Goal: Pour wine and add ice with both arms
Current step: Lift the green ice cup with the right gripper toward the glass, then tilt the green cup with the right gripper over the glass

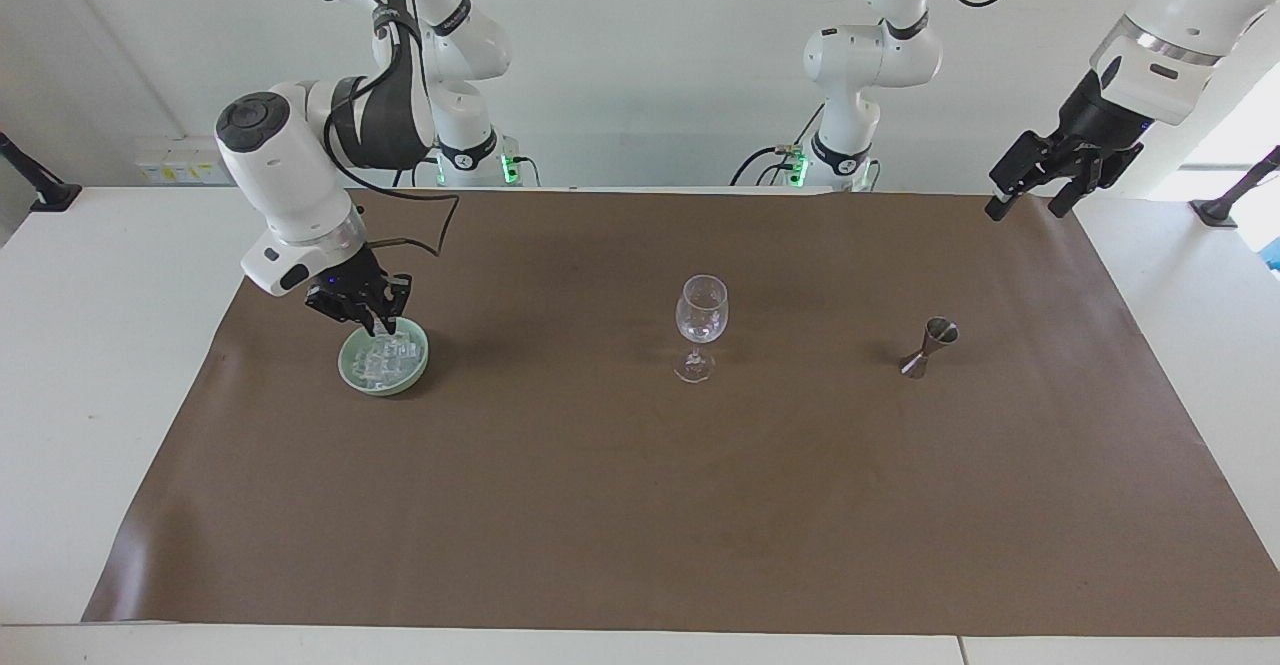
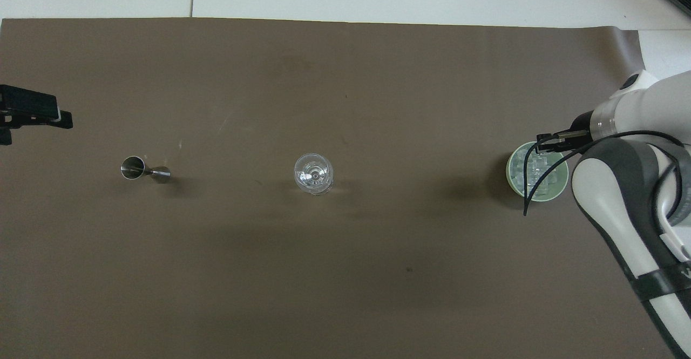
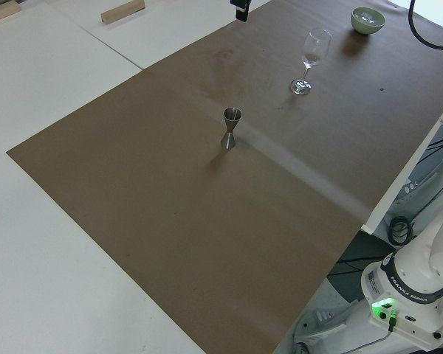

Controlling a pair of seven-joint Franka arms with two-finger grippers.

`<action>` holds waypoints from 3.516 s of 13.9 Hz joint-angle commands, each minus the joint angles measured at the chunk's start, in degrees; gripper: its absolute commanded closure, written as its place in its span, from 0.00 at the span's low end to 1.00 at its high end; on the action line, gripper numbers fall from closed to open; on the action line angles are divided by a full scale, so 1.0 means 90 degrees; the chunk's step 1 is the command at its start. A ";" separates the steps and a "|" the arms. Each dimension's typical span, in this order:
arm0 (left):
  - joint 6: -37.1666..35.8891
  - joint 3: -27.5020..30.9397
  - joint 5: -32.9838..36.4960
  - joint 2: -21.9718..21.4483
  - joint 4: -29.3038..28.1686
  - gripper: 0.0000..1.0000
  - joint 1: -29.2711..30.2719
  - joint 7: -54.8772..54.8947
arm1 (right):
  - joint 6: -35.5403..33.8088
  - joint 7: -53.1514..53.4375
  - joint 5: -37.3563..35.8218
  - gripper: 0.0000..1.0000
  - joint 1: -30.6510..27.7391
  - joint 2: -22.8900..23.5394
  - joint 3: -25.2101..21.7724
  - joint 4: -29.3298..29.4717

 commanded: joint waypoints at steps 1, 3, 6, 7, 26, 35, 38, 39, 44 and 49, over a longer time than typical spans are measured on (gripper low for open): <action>-0.0312 -0.0075 0.0338 -0.0301 -0.0307 0.00 -0.0060 0.0172 | -0.0180 0.0708 0.0461 1.00 -0.0007 0.0029 0.0019 0.0367; -0.0342 -0.0076 0.0338 -0.0409 -0.0512 0.00 -0.0050 0.0163 | -0.0238 0.1391 0.0715 1.00 -0.0016 0.0029 0.0185 0.0679; -0.0265 -0.0076 0.0328 -0.0468 -0.0640 0.00 0.0038 0.0163 | 0.0023 0.2639 0.0804 1.00 0.0003 0.0107 0.0730 0.1002; -0.0226 -0.0056 0.0328 -0.0468 -0.0630 0.00 0.0048 0.0182 | 0.0363 0.3186 0.0804 1.00 0.0013 0.0126 0.0955 0.0993; -0.0137 0.0032 0.0338 -0.0487 -0.0688 0.00 0.0272 0.1119 | 0.1920 0.7546 0.0726 1.00 0.2522 0.0507 0.1113 0.0925; -0.0138 0.0032 0.0338 -0.0487 -0.0698 0.00 0.0302 0.1501 | 0.2270 0.8220 0.0726 1.00 0.2933 0.0604 0.1123 0.0778; -0.0206 0.0032 0.0338 -0.0497 -0.0698 0.00 0.0302 0.1471 | 0.2310 0.8211 0.0726 1.00 0.2962 0.0692 0.1123 0.0768; -0.0206 0.0032 0.0338 -0.0497 -0.0698 0.00 0.0292 0.1471 | 0.2417 0.8211 0.0707 1.00 0.2991 0.0780 0.1123 0.0768; -0.0206 0.0022 0.0338 -0.0497 -0.0698 0.00 0.0292 0.1471 | 0.2506 0.8182 0.0697 1.00 0.3109 0.0869 0.1113 0.0749; -0.0215 0.0022 0.0338 -0.0497 -0.0698 0.00 0.0282 0.1471 | 0.2506 0.8123 0.0677 1.00 0.3060 0.0878 0.1104 0.0768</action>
